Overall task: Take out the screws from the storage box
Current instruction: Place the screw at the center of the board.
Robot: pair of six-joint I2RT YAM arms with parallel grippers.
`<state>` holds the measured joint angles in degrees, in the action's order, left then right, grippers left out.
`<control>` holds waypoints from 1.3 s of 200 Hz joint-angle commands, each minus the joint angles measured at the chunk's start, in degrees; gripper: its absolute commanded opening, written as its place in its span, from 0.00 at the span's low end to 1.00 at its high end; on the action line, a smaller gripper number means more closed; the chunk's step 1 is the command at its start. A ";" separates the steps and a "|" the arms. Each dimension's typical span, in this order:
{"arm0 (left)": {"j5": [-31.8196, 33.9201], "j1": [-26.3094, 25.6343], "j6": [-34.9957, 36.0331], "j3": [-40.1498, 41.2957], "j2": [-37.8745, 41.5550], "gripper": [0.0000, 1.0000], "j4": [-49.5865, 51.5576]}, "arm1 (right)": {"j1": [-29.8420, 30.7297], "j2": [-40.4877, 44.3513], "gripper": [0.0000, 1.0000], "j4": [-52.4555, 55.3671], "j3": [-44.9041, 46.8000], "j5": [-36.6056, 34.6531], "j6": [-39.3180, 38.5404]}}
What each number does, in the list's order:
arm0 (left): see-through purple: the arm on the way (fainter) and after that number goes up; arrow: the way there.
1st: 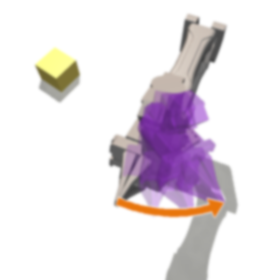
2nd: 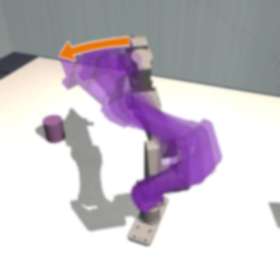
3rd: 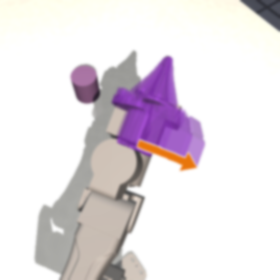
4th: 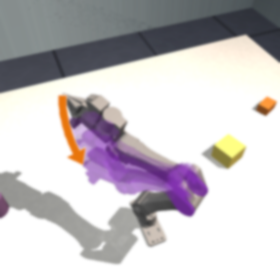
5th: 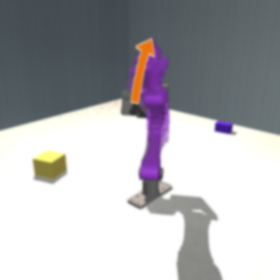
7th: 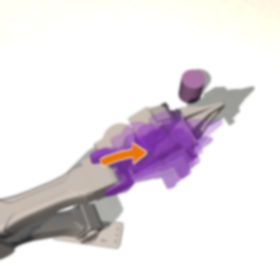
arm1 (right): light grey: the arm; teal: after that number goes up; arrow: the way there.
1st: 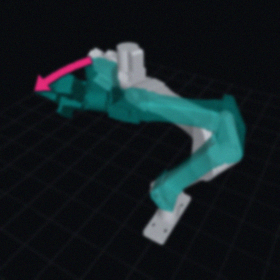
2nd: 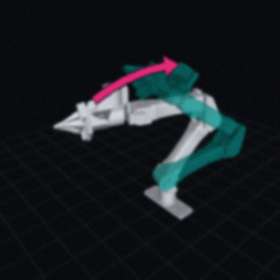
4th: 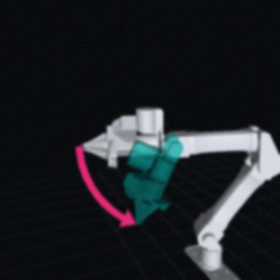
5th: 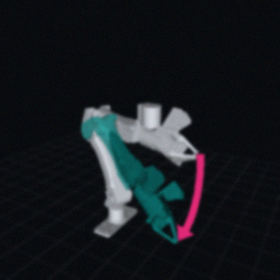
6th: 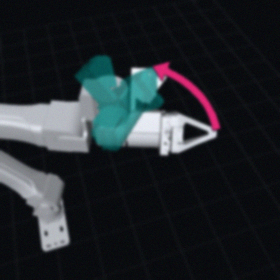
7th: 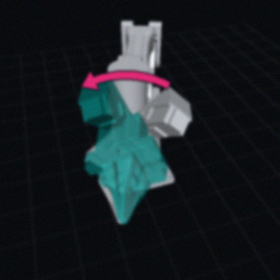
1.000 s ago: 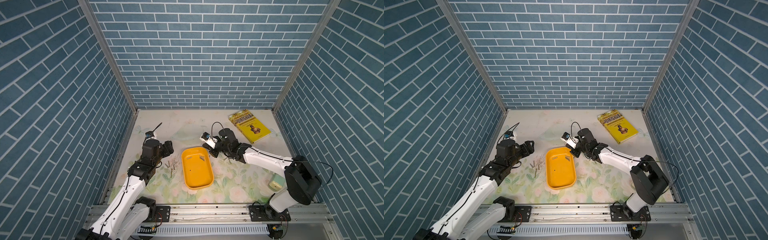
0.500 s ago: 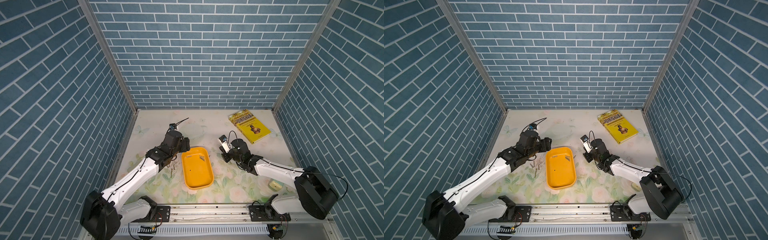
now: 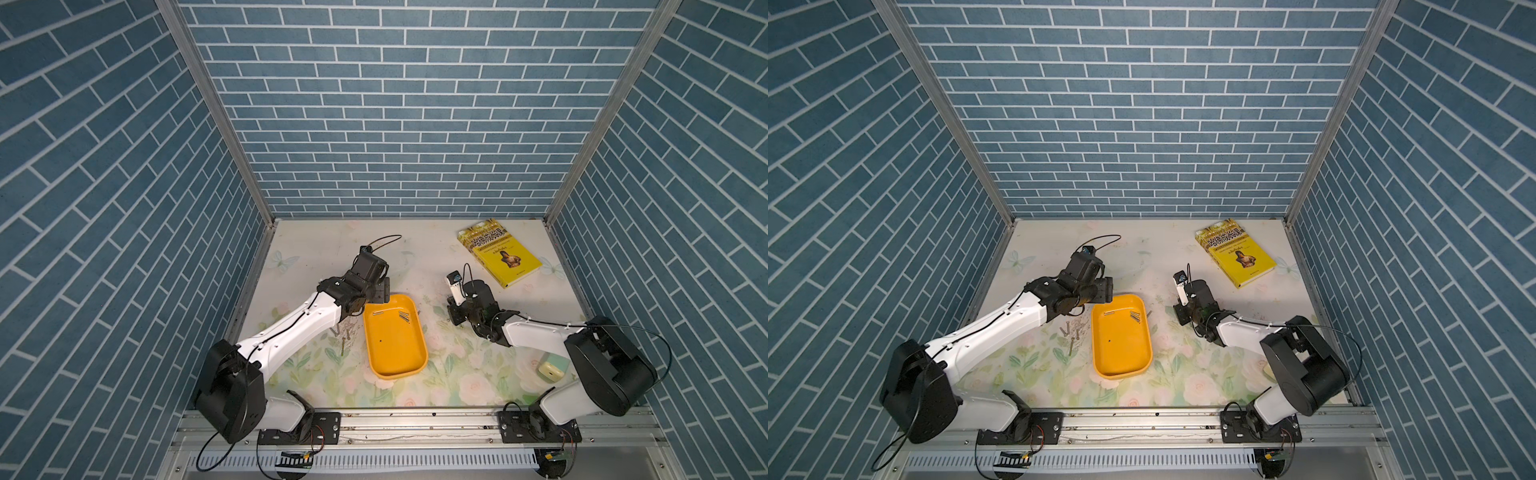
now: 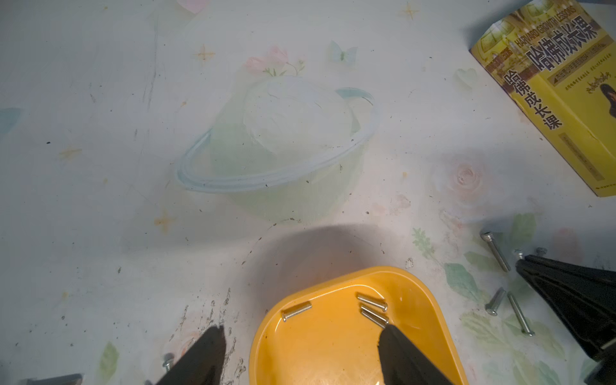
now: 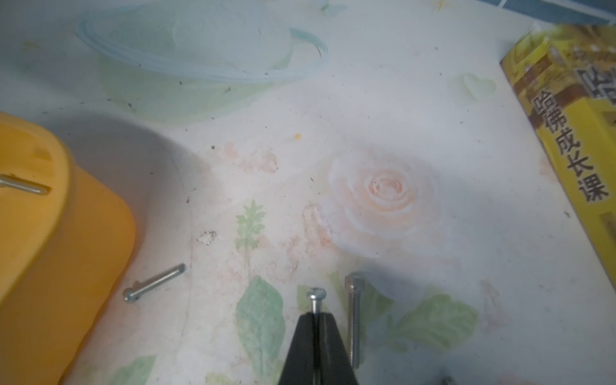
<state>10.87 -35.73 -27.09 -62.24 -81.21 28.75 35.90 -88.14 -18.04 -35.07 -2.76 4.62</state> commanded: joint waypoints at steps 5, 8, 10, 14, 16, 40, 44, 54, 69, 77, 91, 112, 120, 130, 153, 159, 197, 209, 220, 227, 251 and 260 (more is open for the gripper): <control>1.03 -1.80 2.14 -3.58 -4.64 0.72 7.23 | -0.94 -3.01 0.00 -1.01 -1.75 2.61 2.52; 1.19 -2.04 2.26 -3.88 -5.23 0.72 7.61 | -1.13 -3.37 0.00 -0.97 -1.83 2.72 2.63; 1.35 -2.24 2.30 -4.06 -5.50 0.72 7.89 | -1.21 -3.53 0.00 -0.91 -1.91 2.75 2.71; 1.59 -2.55 2.46 -4.40 -6.10 0.72 8.34 | -1.39 -4.04 0.00 -0.75 -2.05 2.76 2.83; 1.67 -2.72 2.54 -4.63 -6.43 0.72 8.58 | -1.52 -4.21 0.00 -0.65 -2.14 2.76 2.97; 2.30 -4.24 3.21 -6.61 -9.39 0.68 10.63 | -2.97 -6.41 0.00 0.16 -3.02 3.44 3.63; 2.37 -4.39 3.31 -6.86 -9.65 0.68 10.84 | -3.21 -6.71 0.00 0.41 -3.28 3.88 3.73; 2.41 -4.52 3.43 -7.19 -10.43 0.67 11.20 | -3.46 -7.28 0.00 0.60 -3.68 4.77 3.75; 2.34 -4.53 3.93 -7.62 -11.50 0.67 11.82 | -3.64 -8.24 0.00 0.85 -4.19 5.31 3.94; 2.44 -4.53 4.06 -7.95 -12.22 0.66 12.31 | -3.72 -8.82 0.00 1.26 -4.62 5.31 4.15; 2.01 -4.62 4.49 -8.58 -13.40 0.64 13.05 | -3.98 -9.74 0.00 1.91 -5.25 5.30 4.31; 1.16 -5.01 5.26 -9.01 -14.87 0.61 13.38 | -4.08 -10.04 0.00 2.16 -5.46 5.49 4.34; 0.73 -5.27 5.54 -9.13 -15.41 0.60 13.52 | -4.08 -9.95 0.00 2.22 -5.45 5.45 4.41; 0.49 -5.81 5.97 -9.24 -15.94 0.60 13.69 | -4.07 -9.86 0.00 2.42 -5.45 5.40 4.43; 0.28 -7.05 6.64 -9.22 -16.93 0.59 13.79 | -4.20 -10.03 0.00 2.82 -5.69 5.18 4.52; 0.16 -7.15 6.77 -9.09 -17.14 0.59 13.70 | -4.18 -10.25 0.00 3.04 -5.86 5.14 4.52; 0.42 -7.26 6.64 -8.94 -19.81 0.59 13.95 | -4.22 -11.18 0.00 3.30 -6.50 5.31 4.74; 0.68 -7.26 6.43 -9.05 -20.50 0.59 14.20 | -4.19 -11.18 0.04 3.32 -6.50 5.36 4.70; 1.00 -7.26 6.42 -9.05 -20.82 0.59 14.20 | -4.17 -11.01 0.08 3.33 -6.46 5.31 4.70; 1.14 -7.25 6.44 -9.22 -21.05 0.59 14.31 | -4.15 -10.92 0.10 3.24 -6.33 5.31 4.69; 2.14 -7.30 6.27 -9.56 -21.84 0.59 14.39 | -4.19 -10.57 0.22 2.97 -6.11 5.31 4.61; 2.81 -7.25 6.08 -9.83 -22.19 0.59 14.49 | -4.18 -10.39 0.25 2.85 -5.96 5.27 4.54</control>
<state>11.57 -42.78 -20.97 -70.50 -102.41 41.74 31.86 -98.26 -16.62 -40.88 2.15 8.14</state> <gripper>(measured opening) 0.589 0.217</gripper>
